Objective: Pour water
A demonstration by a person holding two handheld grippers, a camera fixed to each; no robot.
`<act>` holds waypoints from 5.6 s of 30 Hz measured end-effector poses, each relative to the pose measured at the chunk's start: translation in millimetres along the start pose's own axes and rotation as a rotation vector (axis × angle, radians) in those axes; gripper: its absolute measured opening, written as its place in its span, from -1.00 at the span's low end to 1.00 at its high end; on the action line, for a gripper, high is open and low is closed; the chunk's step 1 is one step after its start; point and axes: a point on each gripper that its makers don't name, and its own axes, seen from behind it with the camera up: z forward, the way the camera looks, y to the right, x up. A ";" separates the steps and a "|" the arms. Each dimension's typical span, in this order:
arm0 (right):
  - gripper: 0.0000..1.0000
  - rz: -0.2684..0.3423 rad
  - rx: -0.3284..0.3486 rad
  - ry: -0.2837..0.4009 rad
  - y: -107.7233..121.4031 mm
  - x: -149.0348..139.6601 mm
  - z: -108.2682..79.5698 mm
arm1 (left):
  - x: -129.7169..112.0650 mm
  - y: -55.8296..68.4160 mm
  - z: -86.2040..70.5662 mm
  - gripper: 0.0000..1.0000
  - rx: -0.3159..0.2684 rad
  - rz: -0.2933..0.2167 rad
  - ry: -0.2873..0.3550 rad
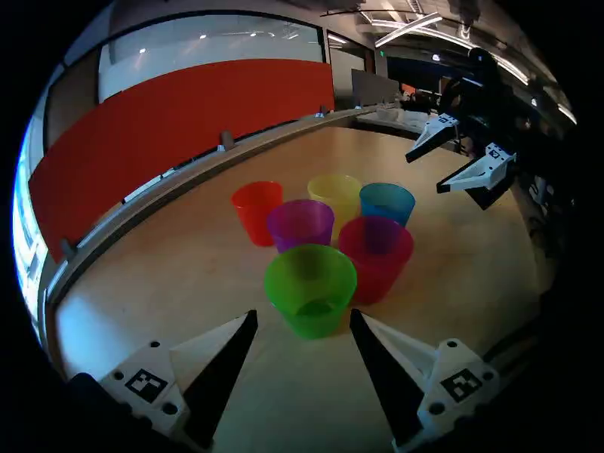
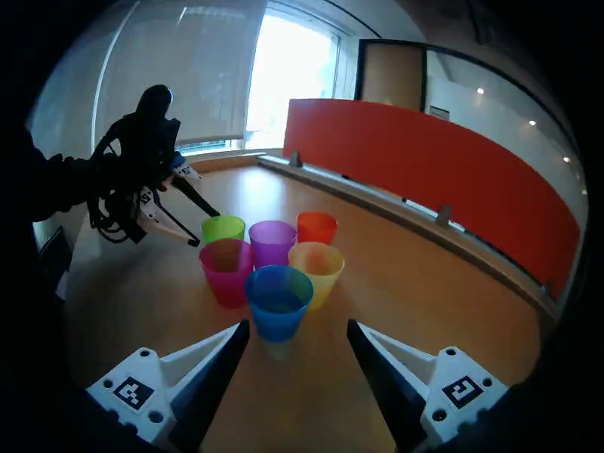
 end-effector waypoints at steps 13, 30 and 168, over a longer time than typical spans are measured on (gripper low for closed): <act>1.00 0.005 0.019 -0.020 -0.8 -6.9 13.1 | 3.9 2.2 21.1 0.82 -0.023 0.004 0.003; 1.00 0.010 0.020 -0.031 -0.7 -13.2 18.8 | 17.0 6.8 38.8 0.82 -0.046 0.002 0.036; 0.72 0.028 -0.019 0.212 -36.8 100.1 -15.1 | 132.1 74.2 -52.1 0.74 0.007 -0.059 0.415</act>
